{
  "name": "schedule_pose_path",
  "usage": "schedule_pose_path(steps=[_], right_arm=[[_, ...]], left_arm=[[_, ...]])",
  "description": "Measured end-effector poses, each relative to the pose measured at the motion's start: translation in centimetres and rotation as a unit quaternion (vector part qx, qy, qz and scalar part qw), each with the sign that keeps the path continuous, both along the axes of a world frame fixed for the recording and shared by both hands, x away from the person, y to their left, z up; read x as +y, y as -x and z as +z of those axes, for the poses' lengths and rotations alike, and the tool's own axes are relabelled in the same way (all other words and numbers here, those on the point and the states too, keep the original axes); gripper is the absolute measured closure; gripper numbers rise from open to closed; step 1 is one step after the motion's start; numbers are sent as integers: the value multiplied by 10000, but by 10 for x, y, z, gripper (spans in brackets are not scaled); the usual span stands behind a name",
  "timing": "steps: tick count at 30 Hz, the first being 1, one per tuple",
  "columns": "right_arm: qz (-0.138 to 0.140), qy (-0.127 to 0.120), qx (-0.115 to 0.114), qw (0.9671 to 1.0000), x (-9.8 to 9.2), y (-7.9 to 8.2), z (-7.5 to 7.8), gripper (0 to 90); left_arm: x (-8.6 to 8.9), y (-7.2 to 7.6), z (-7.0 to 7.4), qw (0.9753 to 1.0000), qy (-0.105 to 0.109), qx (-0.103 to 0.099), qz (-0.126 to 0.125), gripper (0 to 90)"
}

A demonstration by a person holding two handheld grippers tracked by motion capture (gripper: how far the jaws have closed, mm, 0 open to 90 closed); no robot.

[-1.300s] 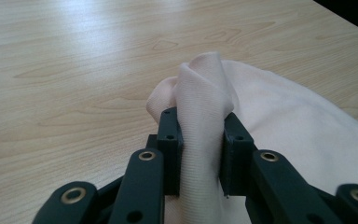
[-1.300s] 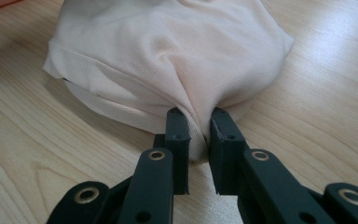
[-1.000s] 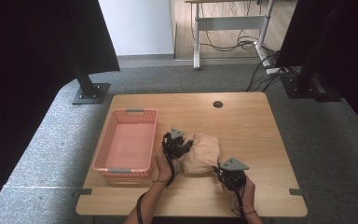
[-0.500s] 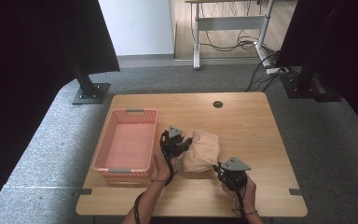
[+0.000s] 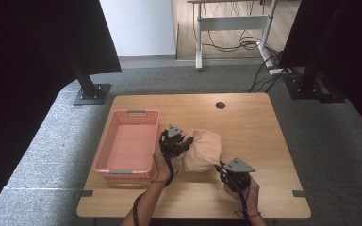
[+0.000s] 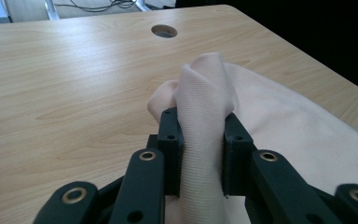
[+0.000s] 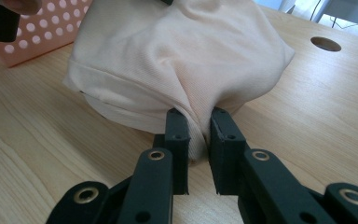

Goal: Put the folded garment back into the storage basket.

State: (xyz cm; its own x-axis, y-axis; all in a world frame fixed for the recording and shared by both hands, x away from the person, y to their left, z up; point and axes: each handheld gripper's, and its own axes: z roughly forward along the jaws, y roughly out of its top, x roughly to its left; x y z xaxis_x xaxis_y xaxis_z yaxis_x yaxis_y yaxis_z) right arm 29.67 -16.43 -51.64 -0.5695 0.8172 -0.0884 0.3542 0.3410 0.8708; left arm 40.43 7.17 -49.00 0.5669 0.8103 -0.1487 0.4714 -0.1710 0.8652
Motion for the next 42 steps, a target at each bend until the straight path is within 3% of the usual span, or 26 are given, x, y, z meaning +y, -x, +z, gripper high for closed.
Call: schedule_pose_path(steps=[29, 42], right_arm=[[100, -206, -345, 9991, 14, 1, 32, 792], [162, -234, -406, 9988, 23, 0, 38, 792]], left_arm=[[16, 8, 36, 9993, 68, -353, 60, 737], [27, 10, 43, 9990, 134, -400, 127, 738]])
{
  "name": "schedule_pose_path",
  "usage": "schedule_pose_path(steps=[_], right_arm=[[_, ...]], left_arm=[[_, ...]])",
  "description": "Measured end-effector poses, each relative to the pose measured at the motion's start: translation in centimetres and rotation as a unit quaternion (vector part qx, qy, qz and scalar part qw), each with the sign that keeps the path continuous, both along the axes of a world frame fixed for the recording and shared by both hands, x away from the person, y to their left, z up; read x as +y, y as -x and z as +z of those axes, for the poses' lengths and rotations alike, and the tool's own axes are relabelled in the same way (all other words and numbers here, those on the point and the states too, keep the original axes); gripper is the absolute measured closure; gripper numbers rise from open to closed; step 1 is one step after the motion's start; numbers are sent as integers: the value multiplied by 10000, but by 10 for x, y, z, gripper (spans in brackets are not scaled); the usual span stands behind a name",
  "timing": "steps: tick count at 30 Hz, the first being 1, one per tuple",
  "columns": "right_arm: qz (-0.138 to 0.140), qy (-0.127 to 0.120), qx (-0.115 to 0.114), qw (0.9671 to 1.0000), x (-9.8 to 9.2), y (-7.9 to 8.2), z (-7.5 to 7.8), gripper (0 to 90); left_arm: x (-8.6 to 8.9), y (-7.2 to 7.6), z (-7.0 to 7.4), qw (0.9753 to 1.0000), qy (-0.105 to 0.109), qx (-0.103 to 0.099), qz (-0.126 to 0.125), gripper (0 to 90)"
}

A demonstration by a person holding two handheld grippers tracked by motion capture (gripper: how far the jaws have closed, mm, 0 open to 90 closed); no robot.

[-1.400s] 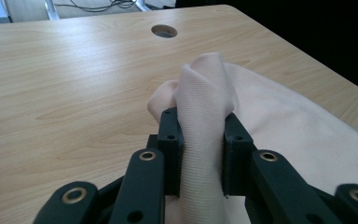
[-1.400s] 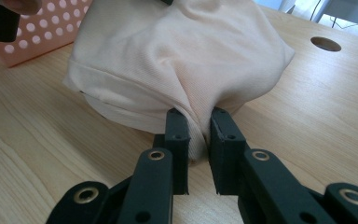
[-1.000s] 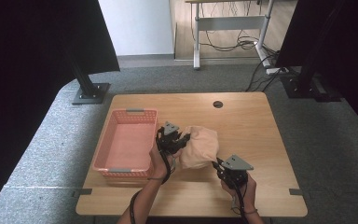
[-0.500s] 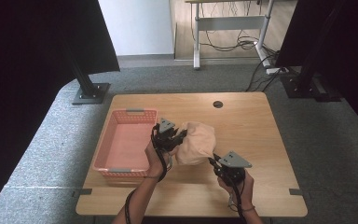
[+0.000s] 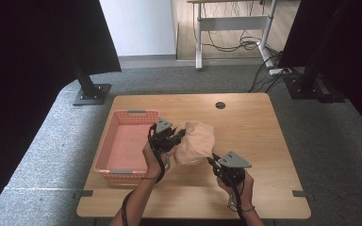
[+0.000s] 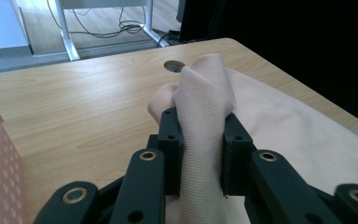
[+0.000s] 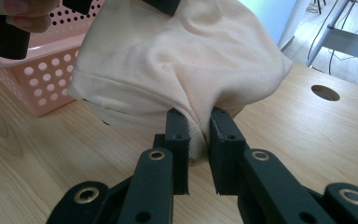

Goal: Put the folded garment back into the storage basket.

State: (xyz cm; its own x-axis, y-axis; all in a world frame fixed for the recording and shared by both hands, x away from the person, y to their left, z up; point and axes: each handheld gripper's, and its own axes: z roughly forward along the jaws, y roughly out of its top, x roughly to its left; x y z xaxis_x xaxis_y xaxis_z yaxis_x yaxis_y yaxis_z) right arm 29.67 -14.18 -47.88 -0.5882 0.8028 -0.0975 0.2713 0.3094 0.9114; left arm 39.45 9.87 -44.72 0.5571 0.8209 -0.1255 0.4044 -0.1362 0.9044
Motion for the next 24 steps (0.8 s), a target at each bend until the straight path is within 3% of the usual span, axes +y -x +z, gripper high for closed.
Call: schedule_pose_path(steps=[24], right_arm=[[155, -30, -153, 9998, 23, -4, 16, 792]], left_arm=[[25, 4, 21, 9995, 37, -226, 205, 738]])
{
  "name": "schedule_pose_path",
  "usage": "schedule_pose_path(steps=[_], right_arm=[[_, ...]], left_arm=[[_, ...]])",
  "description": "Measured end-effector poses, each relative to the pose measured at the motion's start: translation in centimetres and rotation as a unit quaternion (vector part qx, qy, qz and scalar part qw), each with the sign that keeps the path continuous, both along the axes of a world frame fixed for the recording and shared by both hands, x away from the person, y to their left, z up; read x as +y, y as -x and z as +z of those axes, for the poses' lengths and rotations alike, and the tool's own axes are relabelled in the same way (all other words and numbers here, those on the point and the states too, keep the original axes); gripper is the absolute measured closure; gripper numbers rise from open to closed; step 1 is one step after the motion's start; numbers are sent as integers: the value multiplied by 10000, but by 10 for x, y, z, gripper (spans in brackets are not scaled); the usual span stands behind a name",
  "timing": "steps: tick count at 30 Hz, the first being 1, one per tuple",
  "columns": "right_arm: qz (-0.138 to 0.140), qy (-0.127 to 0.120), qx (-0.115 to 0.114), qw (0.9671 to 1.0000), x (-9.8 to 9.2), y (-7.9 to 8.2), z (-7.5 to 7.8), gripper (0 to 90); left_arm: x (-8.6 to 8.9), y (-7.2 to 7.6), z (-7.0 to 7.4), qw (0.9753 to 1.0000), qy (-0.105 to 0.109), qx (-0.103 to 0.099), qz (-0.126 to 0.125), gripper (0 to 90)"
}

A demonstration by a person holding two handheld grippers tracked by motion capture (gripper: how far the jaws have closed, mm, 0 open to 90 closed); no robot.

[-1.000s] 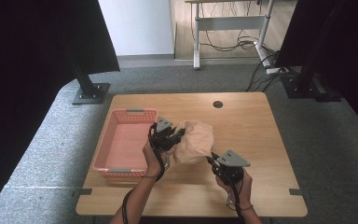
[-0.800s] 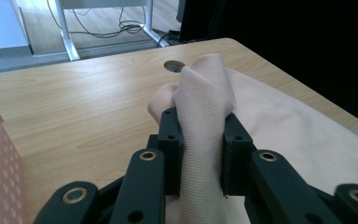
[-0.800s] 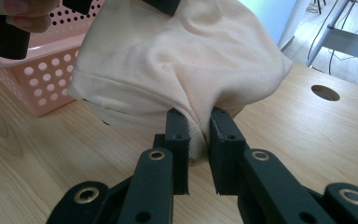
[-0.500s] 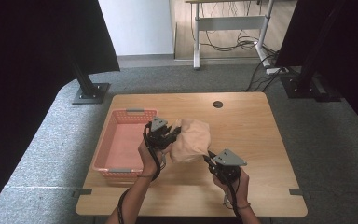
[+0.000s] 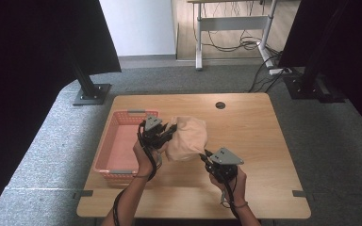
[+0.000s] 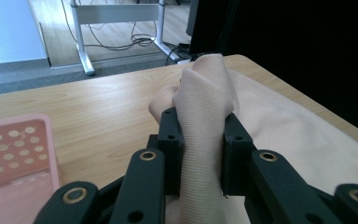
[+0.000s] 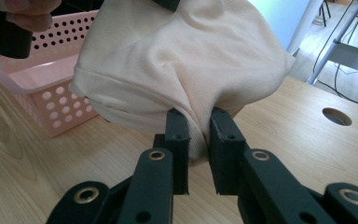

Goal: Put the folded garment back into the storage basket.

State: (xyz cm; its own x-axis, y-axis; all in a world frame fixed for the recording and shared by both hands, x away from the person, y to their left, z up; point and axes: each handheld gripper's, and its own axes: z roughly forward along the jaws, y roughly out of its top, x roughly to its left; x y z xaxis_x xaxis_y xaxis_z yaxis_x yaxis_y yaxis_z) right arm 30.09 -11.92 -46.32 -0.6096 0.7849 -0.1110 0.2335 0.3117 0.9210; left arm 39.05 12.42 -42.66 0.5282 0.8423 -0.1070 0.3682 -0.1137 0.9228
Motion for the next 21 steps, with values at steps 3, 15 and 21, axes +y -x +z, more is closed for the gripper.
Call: schedule_pose_path(steps=[3, 15, 21], right_arm=[[23, -11, -14, 10000, 2, -1, 2, 792], [57, -35, -54, 10000, 11, -4, 7, 791], [102, -59, -92, 9999, 15, -5, 13, 791]], left_arm=[[3, 0, 2, 10000, -11, -9, 18, 739], [14, 1, 7, 9999, 9, -45, 102, 739], [20, 3, 13, 9999, 5, -93, 141, 739]])
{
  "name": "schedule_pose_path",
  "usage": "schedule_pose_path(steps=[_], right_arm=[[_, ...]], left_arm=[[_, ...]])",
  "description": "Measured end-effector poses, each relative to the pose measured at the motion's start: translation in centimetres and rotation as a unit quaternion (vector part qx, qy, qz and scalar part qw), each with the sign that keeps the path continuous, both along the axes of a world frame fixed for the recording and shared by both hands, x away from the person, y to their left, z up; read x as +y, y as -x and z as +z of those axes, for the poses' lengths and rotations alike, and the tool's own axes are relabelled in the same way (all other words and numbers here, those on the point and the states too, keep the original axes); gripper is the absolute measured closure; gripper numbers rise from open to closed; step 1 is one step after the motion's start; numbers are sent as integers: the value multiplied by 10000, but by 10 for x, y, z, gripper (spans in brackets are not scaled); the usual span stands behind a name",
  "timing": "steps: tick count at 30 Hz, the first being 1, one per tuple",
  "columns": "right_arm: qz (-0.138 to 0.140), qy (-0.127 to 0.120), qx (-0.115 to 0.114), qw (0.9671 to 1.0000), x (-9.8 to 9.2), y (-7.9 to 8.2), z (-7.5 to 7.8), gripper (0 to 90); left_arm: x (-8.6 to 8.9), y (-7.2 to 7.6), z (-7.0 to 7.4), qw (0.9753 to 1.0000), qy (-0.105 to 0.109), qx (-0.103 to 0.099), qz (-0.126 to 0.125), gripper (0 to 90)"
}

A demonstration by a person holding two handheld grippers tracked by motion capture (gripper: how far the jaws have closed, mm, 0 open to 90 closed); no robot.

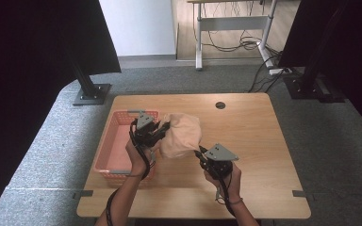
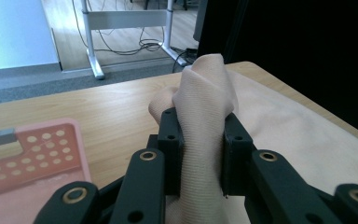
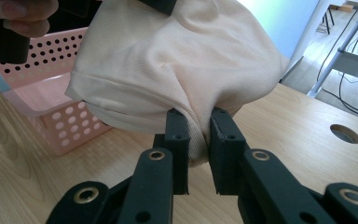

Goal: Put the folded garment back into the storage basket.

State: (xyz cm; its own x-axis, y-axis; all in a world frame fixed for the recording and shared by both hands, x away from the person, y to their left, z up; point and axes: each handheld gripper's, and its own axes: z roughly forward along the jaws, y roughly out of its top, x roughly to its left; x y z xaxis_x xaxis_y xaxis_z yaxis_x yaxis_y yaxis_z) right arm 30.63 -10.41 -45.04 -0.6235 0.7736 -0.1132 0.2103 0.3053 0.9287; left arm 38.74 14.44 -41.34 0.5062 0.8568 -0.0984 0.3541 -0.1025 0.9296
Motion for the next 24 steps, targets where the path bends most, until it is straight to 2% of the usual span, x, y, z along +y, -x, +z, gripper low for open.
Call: schedule_pose_path(steps=[15, 24], right_arm=[[148, 46, -113, 9998, 17, -4, 15, 790], [215, 49, -115, 9997, 27, -8, 18, 790]], left_arm=[[19, 2, 13, 9998, 92, -73, 134, 739], [30, 4, 19, 9997, 31, -109, 212, 740]])
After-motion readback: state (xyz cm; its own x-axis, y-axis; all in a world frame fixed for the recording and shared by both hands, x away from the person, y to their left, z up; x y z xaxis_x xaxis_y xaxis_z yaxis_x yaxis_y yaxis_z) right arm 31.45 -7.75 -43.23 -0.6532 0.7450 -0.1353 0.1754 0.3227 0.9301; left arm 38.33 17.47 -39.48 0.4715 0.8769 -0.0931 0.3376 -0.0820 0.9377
